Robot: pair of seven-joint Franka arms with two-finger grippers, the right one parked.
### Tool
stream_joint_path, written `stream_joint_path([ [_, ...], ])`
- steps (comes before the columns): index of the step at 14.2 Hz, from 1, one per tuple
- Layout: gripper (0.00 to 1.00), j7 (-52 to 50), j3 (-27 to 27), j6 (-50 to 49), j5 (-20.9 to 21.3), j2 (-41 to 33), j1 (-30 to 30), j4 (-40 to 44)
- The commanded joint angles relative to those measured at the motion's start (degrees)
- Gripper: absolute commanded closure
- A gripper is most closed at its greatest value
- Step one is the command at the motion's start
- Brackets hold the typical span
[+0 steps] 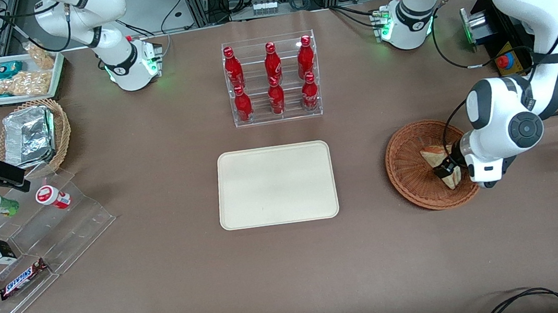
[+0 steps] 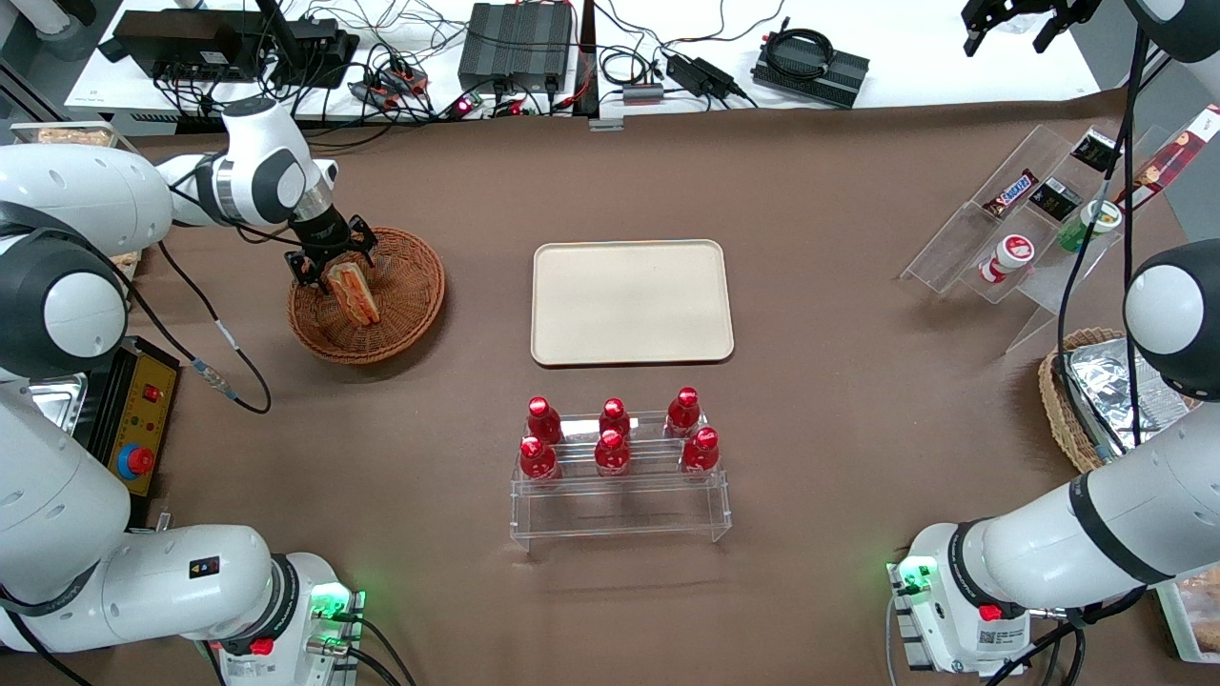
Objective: Place sandwich from basket to tray
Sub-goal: 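Close the left gripper on the wrapped sandwich and lift it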
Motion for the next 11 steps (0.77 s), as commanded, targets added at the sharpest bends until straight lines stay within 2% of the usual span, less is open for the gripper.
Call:
stream_joint_path([
  [1,0.52,-1.1,0.0,1.4,0.9,0.4,0.2,-0.8],
  [3,0.86,-0.8,0.6,1.5,0.9,0.3,0.2,-1.4],
  [4,0.92,-0.7,0.6,1.4,0.9,0.2,0.2,-1.3],
  [8,0.93,2.1,0.5,0.5,1.1,-2.0,0.0,-0.7],
  [11,0.93,1.8,-1.0,-3.9,1.2,-4.5,-2.8,2.5],
])
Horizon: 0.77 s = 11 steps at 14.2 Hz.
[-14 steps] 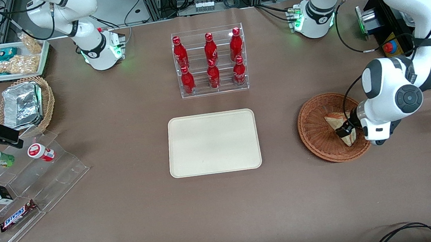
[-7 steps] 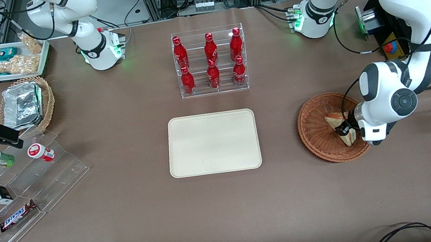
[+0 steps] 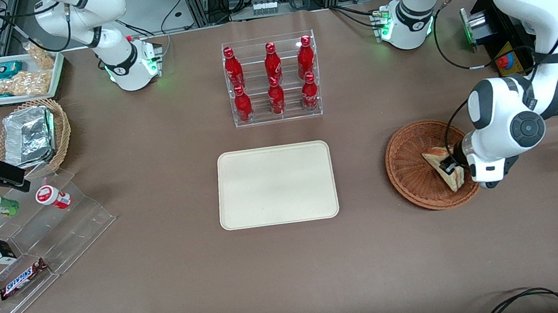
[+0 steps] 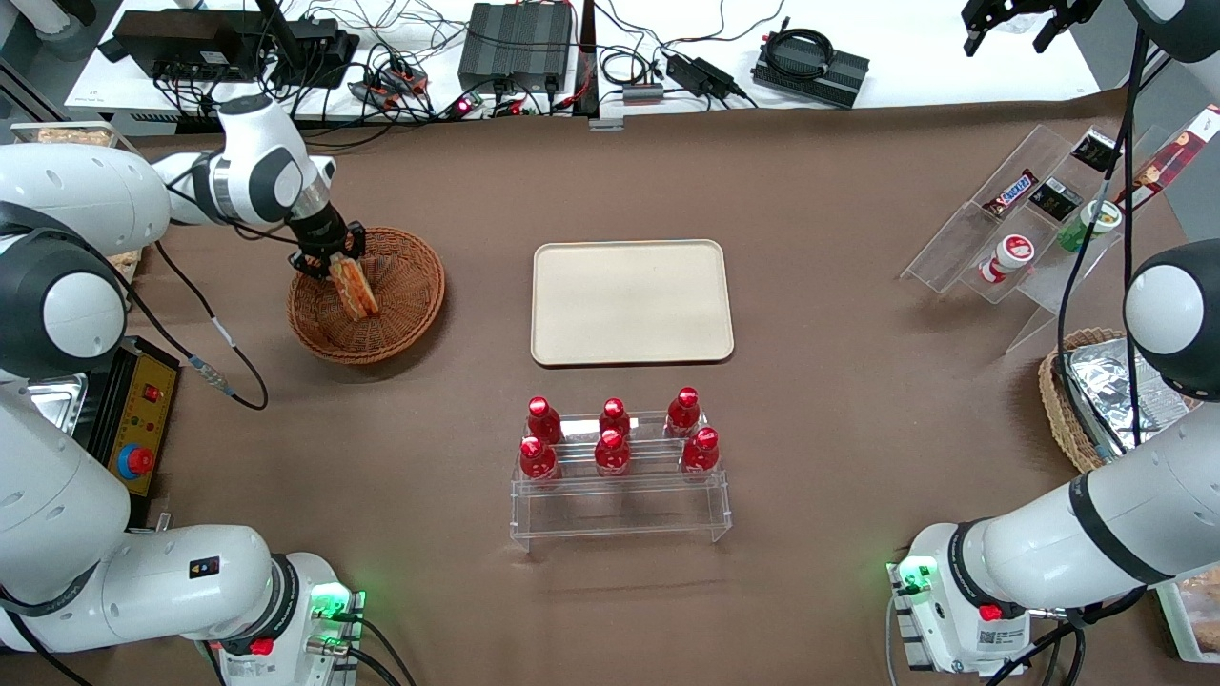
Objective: Place sandwich from basket to tray
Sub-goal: 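Carry the sandwich with the left gripper over the cream tray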
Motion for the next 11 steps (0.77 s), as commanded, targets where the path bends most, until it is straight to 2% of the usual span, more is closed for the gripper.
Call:
stream_joint_path([
  [1,0.93,-0.6,-1.1,-5.6,0.7,-3.2,-5.4,3.1],
  [4,0.92,-3.9,-1.1,-7.1,1.3,-2.3,-16.9,6.7],
  [6,0.91,-2.3,-1.1,-7.0,6.6,0.6,-24.9,9.5],
  [9,0.91,-6.7,-1.1,-7.7,6.8,8.8,-32.9,21.2],
  [11,0.9,-12.3,-1.1,-10.4,7.4,17.4,-38.5,31.4],
])
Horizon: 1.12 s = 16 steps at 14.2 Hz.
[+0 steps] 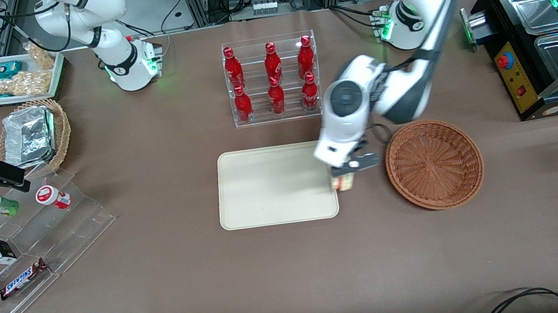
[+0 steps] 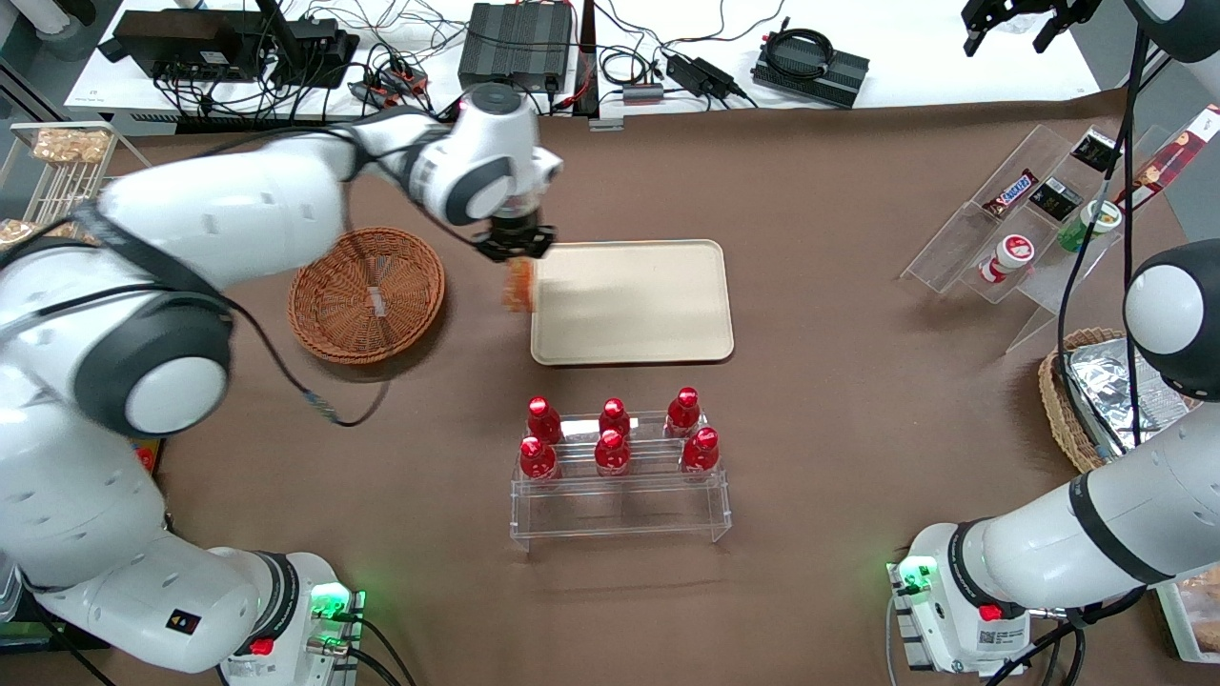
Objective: Place sandwich from basket to tray
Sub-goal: 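Carry the sandwich with the left gripper over the cream tray, then lower the sandwich onto the tray and open the left gripper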
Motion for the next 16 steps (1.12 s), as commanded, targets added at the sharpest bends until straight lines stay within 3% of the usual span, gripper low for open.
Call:
stream_joint_path([
  [1,0.9,-5.9,1.2,-5.2,1.8,15.1,-6.5,19.4],
  [4,0.87,-9.7,1.4,-9.6,1.9,23.8,-10.0,32.5],
  [6,0.83,-9.9,1.6,-9.2,2.0,25.2,-10.8,33.4],
  [9,0.41,-9.9,1.7,-9.1,2.9,26.4,-11.3,33.8],
  [11,0.08,-10.2,1.6,-8.8,6.7,27.0,-11.4,33.8],
  [12,0.0,-11.2,1.6,-8.1,7.2,27.0,-11.4,33.9],
  [14,0.0,-19.1,1.8,-6.6,7.4,26.3,-11.1,34.2],
  [16,0.0,-19.9,3.7,-9.3,7.1,23.4,-10.9,34.3],
])
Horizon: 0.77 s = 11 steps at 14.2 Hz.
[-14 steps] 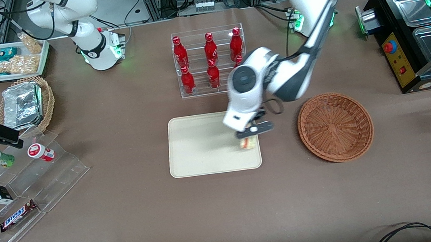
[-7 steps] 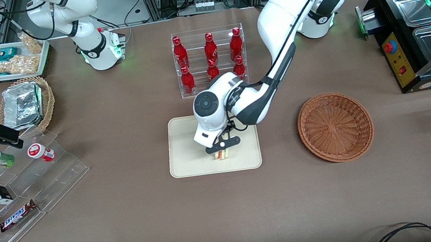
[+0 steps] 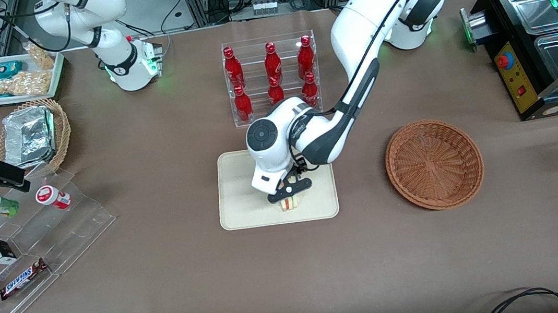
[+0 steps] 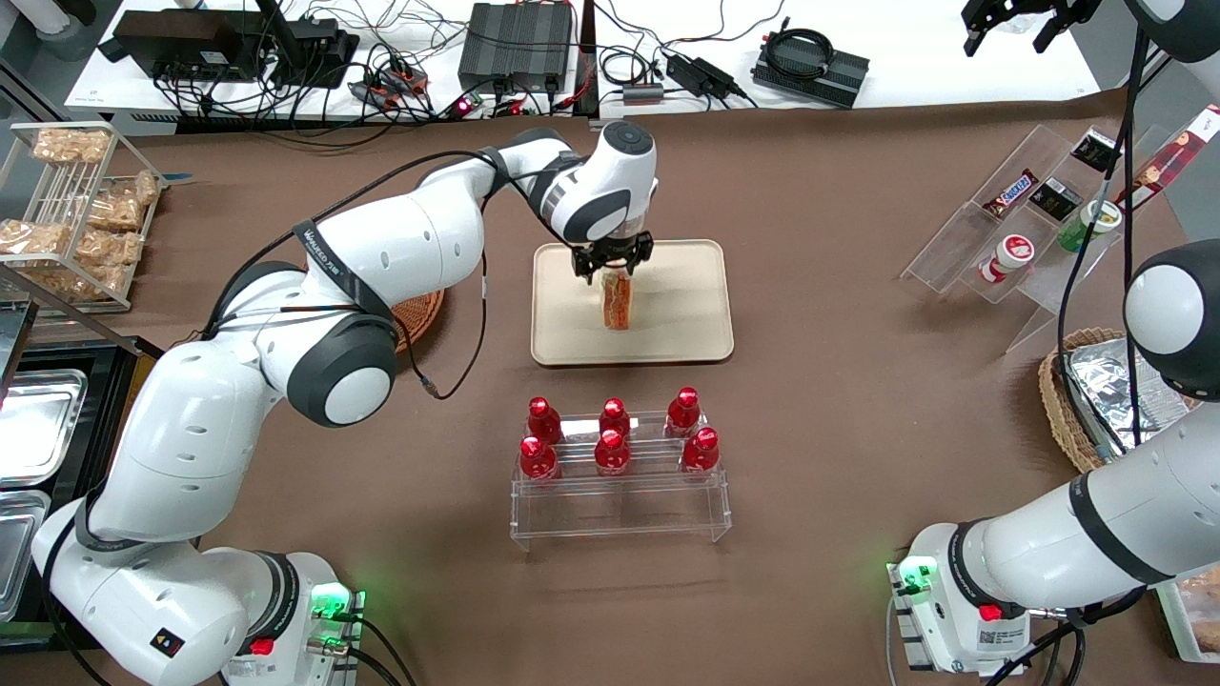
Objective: Place sandwich from basket to tray
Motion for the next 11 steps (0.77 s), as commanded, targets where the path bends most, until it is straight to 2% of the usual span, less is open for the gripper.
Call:
stream_joint_path([
  [1,0.0,-2.4,2.5,-4.5,0.4,-3.7,-0.5,1.4],
  [4,0.0,1.3,2.1,-9.9,-0.2,-10.2,4.5,0.8],
  [7,0.0,10.3,2.4,-20.3,-4.1,-17.7,9.2,-0.4],
  [9,0.0,20.0,2.3,-25.4,-8.1,-24.2,14.8,-4.2],
  [11,0.0,28.7,2.4,-26.0,-11.4,-31.3,21.8,-11.7],
])
